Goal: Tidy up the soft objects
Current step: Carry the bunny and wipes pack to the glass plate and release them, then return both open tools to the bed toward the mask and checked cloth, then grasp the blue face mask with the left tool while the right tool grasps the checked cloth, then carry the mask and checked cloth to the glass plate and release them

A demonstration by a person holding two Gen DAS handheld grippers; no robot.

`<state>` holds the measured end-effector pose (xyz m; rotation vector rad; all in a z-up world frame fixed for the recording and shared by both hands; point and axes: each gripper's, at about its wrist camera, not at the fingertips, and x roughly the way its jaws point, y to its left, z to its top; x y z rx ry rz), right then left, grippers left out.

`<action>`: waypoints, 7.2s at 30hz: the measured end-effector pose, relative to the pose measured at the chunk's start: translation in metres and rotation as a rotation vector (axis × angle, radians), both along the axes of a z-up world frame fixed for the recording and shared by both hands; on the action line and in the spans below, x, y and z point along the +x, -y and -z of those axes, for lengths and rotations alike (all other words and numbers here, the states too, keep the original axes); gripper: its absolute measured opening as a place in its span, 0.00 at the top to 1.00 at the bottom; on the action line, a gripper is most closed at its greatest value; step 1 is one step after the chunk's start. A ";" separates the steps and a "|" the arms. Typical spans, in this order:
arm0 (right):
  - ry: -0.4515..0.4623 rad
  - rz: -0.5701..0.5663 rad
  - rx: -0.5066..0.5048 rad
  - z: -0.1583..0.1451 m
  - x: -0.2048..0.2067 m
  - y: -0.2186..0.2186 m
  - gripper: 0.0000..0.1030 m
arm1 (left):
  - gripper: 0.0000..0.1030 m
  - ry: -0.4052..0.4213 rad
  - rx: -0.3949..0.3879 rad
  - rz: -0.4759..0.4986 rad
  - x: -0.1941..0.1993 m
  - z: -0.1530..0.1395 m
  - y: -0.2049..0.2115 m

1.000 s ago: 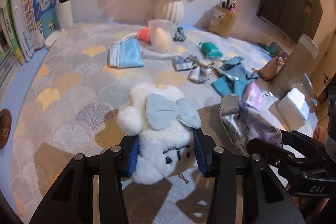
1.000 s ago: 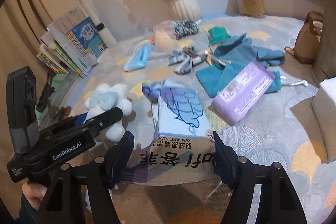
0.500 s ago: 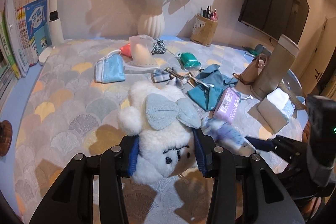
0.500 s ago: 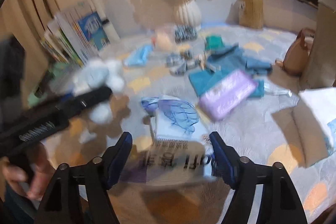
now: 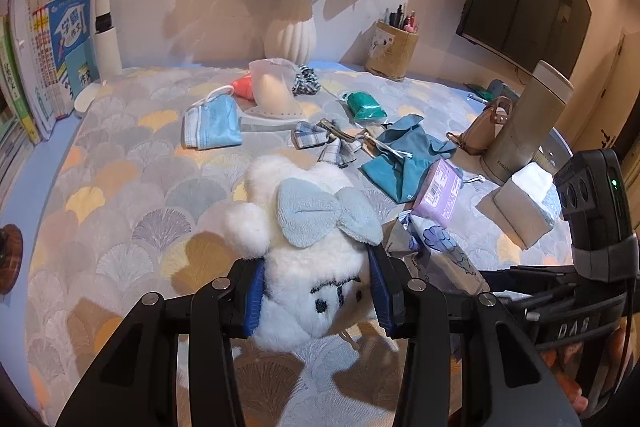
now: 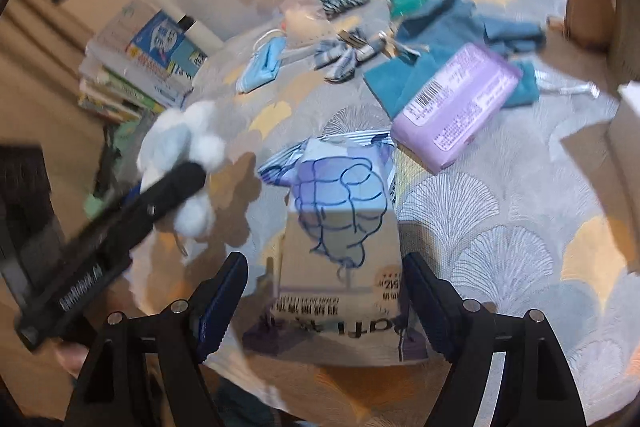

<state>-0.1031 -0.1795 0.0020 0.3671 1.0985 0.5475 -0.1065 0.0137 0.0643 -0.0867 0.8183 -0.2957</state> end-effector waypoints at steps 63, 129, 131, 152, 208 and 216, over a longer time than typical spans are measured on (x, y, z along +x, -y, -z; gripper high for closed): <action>0.308 0.670 -0.160 -0.117 -0.103 0.368 0.38 | 0.19 0.271 -0.076 0.417 -0.011 -0.135 0.232; 0.265 -0.145 -0.493 -0.044 0.156 -0.082 0.31 | 0.08 -0.111 0.080 -0.087 0.182 0.045 -0.058; 0.242 -0.148 -0.494 -0.033 0.166 -0.086 0.31 | 0.08 -0.115 0.067 -0.075 0.187 0.053 -0.058; 0.158 -0.208 -0.391 -0.031 0.146 -0.103 0.78 | 0.78 -0.015 0.137 -0.077 0.146 0.037 -0.057; 0.218 0.835 -0.330 -0.119 0.000 0.402 0.78 | 0.74 0.173 0.150 0.667 0.037 -0.062 0.433; 0.168 0.813 -0.286 -0.108 0.022 0.419 0.44 | 0.26 0.173 0.093 0.686 0.037 -0.057 0.432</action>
